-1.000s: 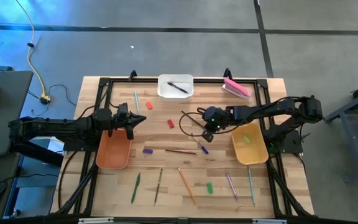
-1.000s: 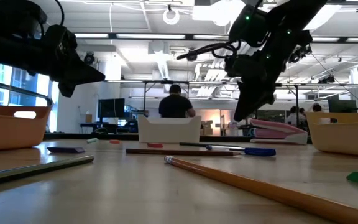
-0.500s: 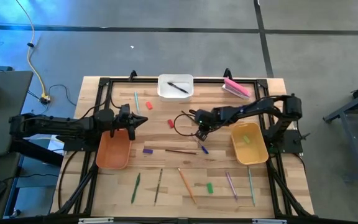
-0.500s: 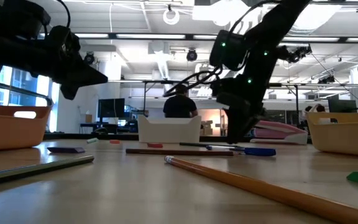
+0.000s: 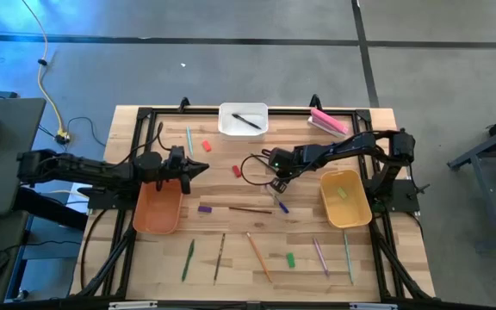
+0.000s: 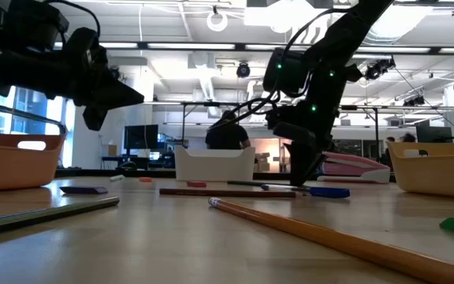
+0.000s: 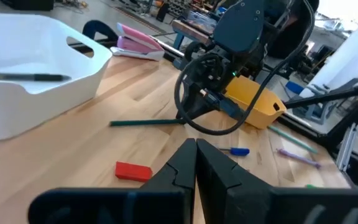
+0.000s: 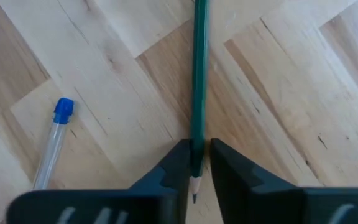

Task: Sort crayons/erasers/pens/pencils in bins
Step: Put the dark blue-green pencil into the orange bin

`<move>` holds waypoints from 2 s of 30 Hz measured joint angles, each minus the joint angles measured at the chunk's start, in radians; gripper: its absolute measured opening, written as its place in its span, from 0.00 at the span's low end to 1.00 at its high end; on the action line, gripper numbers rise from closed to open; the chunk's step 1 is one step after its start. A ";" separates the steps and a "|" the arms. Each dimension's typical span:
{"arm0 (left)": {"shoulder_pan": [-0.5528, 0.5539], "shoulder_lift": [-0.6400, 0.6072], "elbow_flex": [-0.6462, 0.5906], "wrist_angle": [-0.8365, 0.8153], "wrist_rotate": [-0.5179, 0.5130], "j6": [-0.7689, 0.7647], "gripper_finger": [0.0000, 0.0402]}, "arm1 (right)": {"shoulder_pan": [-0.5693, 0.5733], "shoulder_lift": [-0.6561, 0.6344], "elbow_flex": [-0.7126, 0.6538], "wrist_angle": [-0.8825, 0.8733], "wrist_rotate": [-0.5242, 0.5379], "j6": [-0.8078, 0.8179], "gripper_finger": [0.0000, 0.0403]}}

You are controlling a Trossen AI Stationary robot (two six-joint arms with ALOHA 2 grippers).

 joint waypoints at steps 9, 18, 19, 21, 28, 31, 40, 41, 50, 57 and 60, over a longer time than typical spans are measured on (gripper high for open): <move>0.000 0.061 0.010 0.066 -0.032 -0.105 0.08 | -0.006 -0.002 -0.001 0.003 -0.024 -0.026 0.03; 0.000 0.109 0.090 0.067 -0.019 -0.115 0.22 | -0.013 -0.097 -0.019 0.075 -0.054 -0.037 0.02; 0.000 0.113 0.096 0.066 -0.019 -0.115 0.23 | -0.013 -0.109 -0.042 0.120 -0.057 -0.037 0.02; 0.000 0.118 0.102 0.065 -0.013 -0.116 0.25 | -0.014 -0.129 -0.107 0.278 -0.086 -0.016 0.02; 0.005 0.117 0.116 0.077 -0.010 -0.133 0.29 | -0.015 -0.136 -0.335 0.949 -0.191 0.072 0.02; 0.005 0.130 0.153 0.079 0.006 -0.174 0.32 | -0.007 -0.136 -0.383 1.151 -0.191 0.076 0.02; -0.014 0.287 0.312 0.082 0.020 -0.120 0.46 | 0.031 -0.137 -0.389 1.382 -0.193 -0.001 0.02; -0.014 0.304 0.327 0.093 0.019 -0.111 0.48 | 0.034 -0.137 -0.389 1.397 -0.193 -0.001 0.02; -0.011 0.414 0.426 0.191 -0.003 -0.031 0.52 | 0.061 -0.137 -0.389 1.456 -0.198 -0.022 0.02; -0.011 0.466 0.504 0.192 -0.012 0.037 0.47 | 0.065 -0.138 -0.388 1.471 -0.199 -0.045 0.02; -0.011 0.470 0.524 0.192 -0.014 0.066 0.43 | 0.065 -0.138 -0.388 1.472 -0.199 -0.052 0.02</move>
